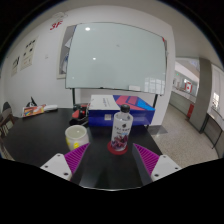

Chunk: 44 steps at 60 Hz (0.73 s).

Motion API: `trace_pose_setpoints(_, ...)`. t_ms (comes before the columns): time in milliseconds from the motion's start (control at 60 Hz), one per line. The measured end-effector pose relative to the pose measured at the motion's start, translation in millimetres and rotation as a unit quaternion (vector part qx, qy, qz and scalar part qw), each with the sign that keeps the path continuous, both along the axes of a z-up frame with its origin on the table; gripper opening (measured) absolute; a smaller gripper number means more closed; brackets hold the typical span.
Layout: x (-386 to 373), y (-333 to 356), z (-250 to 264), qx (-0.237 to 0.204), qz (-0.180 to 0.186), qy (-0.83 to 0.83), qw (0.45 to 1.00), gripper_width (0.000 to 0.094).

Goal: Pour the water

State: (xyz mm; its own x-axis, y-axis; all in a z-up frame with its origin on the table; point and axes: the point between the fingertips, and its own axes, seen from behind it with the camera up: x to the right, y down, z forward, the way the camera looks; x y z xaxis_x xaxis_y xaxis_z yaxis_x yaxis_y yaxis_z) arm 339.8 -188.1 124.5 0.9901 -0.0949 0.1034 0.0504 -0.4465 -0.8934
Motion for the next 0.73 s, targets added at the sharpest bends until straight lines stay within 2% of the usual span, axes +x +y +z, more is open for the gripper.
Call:
trace_pose_setpoints(317, -56.6, -164.8, 40.6, -0.004, -0.003, -0.001, 1.0, 0.0843)
trace_pose_setpoints(467, -61.2, -206.2, 50.0, -0.002, -0.007, -0.002, 1.0, 0.0841)
trace_pose_setpoints(733, -49.8, -229.9, 62.4, 0.007, -0.015, -0.004, 1.0, 0.0842)
